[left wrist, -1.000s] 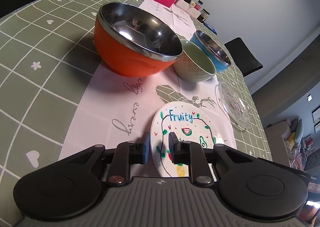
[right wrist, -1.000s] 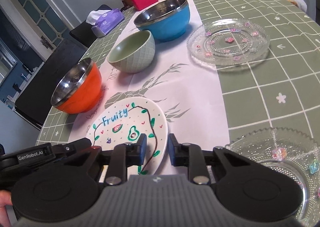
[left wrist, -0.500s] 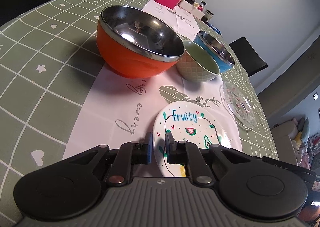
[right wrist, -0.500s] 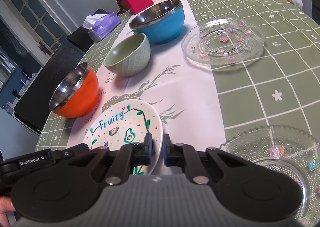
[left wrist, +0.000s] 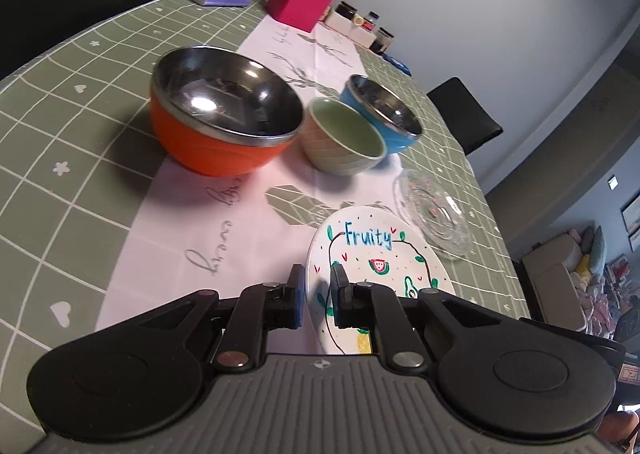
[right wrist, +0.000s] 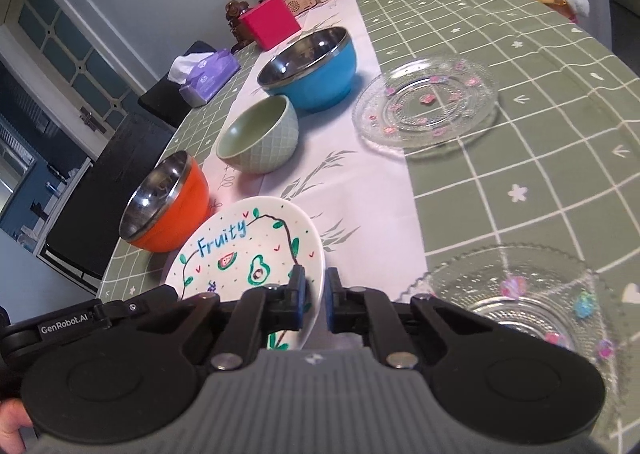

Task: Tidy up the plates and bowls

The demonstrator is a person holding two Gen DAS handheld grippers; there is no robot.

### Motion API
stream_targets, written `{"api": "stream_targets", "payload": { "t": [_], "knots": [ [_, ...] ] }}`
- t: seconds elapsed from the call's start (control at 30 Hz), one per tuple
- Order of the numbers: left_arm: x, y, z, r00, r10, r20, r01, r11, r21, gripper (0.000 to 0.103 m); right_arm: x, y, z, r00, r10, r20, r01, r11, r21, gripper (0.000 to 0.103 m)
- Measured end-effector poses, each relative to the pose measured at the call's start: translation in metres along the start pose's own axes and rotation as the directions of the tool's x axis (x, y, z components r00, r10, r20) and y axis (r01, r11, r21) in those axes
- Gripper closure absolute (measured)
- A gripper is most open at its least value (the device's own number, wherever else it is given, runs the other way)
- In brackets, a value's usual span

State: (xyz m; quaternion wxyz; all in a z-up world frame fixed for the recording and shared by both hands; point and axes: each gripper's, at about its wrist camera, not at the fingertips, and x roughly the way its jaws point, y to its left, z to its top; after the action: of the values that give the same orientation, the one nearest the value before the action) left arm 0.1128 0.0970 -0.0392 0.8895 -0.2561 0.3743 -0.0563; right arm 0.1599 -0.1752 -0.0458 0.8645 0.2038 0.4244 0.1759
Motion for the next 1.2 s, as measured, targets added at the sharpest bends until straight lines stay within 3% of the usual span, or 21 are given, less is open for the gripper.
{"api": "stream_targets", "payload": {
  "t": [0.3, 0.6, 0.87, 1.2],
  "knots": [
    [-0.001, -0.036, -0.021, 0.997, -0.072, -0.027, 0.073, 0.997, 0.007, 0.089, -0.050, -0.024, -0.007, 0.995, -0.053, 0.087, 0.050, 0.998, 0.035, 0.096],
    [0.012, -0.079, -0.044, 0.983, -0.160, -0.088, 0.164, 0.986, 0.033, 0.089, -0.096, -0.065, -0.020, 0.980, -0.139, 0.145, 0.120, 0.984, 0.128, 0.095],
    [0.028, -0.099, -0.068, 0.976, -0.166, -0.142, 0.174, 0.983, 0.050, 0.089, -0.104, -0.099, -0.032, 0.968, -0.214, 0.129, 0.177, 0.952, 0.249, 0.095],
    [0.039, -0.096, -0.080, 0.969, -0.175, -0.175, 0.183, 0.983, 0.028, 0.089, -0.100, -0.099, -0.035, 0.954, -0.277, 0.113, 0.249, 0.945, 0.214, 0.095]
  ]
}}
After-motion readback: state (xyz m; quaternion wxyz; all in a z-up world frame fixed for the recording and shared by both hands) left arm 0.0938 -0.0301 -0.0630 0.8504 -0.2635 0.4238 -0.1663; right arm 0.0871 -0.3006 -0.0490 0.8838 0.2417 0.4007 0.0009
